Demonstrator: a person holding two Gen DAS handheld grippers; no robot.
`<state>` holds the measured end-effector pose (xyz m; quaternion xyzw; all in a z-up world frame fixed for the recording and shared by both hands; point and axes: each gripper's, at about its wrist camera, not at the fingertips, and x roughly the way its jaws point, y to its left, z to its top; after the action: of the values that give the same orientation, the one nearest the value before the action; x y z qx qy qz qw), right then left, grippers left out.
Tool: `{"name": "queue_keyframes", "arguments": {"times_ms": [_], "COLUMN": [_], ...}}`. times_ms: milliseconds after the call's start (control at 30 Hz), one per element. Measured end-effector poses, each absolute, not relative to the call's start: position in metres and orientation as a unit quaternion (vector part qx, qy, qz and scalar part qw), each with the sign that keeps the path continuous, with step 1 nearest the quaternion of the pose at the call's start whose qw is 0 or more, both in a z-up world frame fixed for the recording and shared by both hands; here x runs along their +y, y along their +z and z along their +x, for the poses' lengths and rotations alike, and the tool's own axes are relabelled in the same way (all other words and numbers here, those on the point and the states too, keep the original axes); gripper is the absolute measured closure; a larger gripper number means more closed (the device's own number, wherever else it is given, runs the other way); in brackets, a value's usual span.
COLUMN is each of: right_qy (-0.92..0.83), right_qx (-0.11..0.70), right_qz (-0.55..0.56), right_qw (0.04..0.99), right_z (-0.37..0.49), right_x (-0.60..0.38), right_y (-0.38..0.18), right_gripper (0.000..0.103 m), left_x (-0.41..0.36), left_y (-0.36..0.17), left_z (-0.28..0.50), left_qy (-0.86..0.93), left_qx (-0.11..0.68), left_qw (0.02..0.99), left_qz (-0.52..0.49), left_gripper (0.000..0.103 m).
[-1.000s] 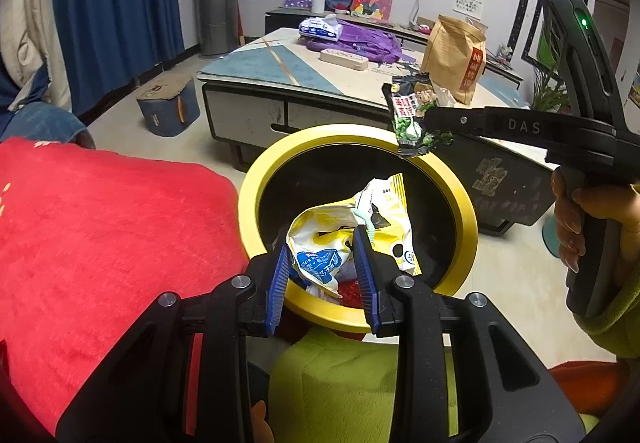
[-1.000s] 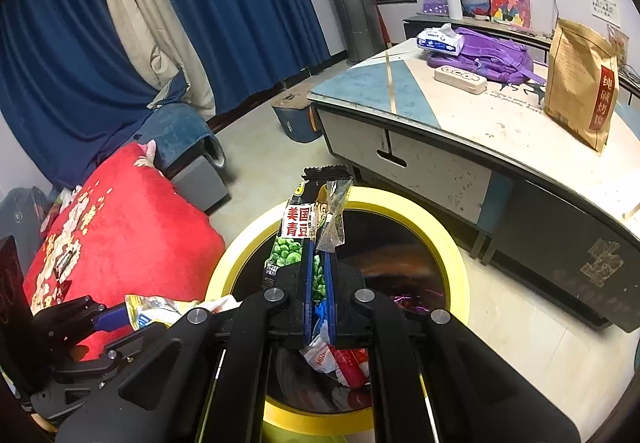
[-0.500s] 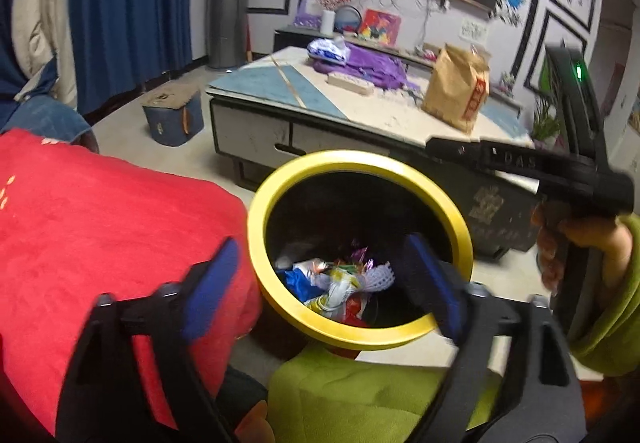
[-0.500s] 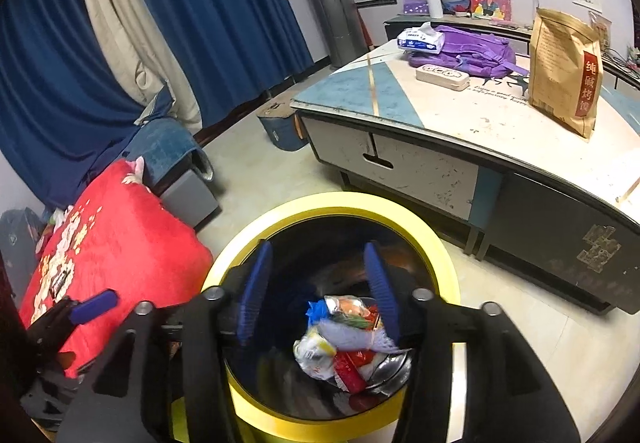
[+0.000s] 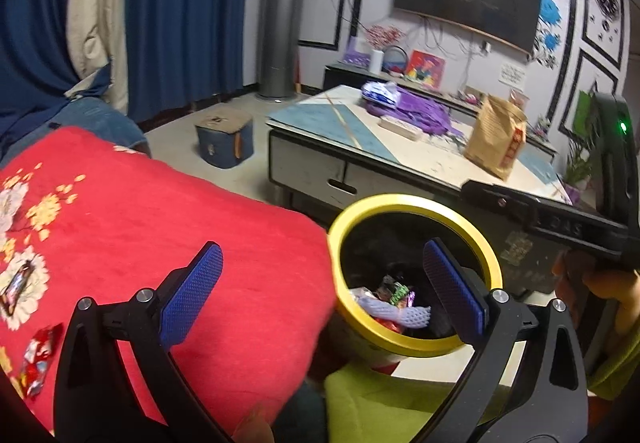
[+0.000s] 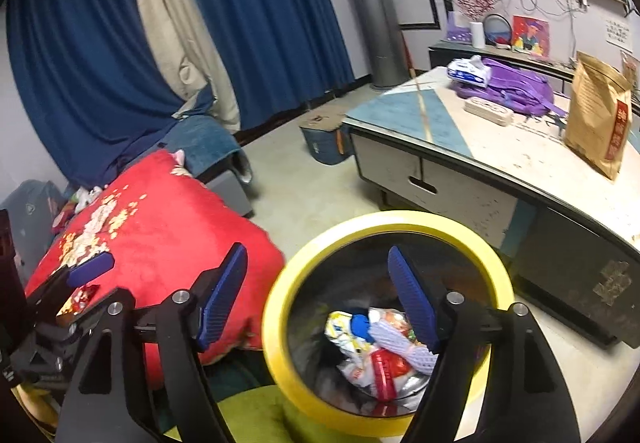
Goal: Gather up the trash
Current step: 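Move both open tools back to the chocolate bar and red wrapper on the bedspread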
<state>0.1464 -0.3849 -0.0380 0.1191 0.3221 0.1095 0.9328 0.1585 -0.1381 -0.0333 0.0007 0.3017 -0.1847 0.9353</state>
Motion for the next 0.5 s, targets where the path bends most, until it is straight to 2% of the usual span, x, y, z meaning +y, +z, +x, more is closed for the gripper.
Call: {"name": "queue_keyframes", "arguments": {"times_ms": [500], "right_qy": [0.172], "right_qx": [0.318], "right_qz": [0.08], "right_qw": [0.929], "right_z": [0.141], "right_x": [-0.299], "right_y": [-0.018], "right_gripper": [0.026], "left_x": [-0.041], "left_y": [-0.011], "left_z": [0.151], "left_qy": [-0.088], "left_qx": [0.266], "left_qw": [0.959], "left_qz": [-0.054], "left_gripper": [0.011]}}
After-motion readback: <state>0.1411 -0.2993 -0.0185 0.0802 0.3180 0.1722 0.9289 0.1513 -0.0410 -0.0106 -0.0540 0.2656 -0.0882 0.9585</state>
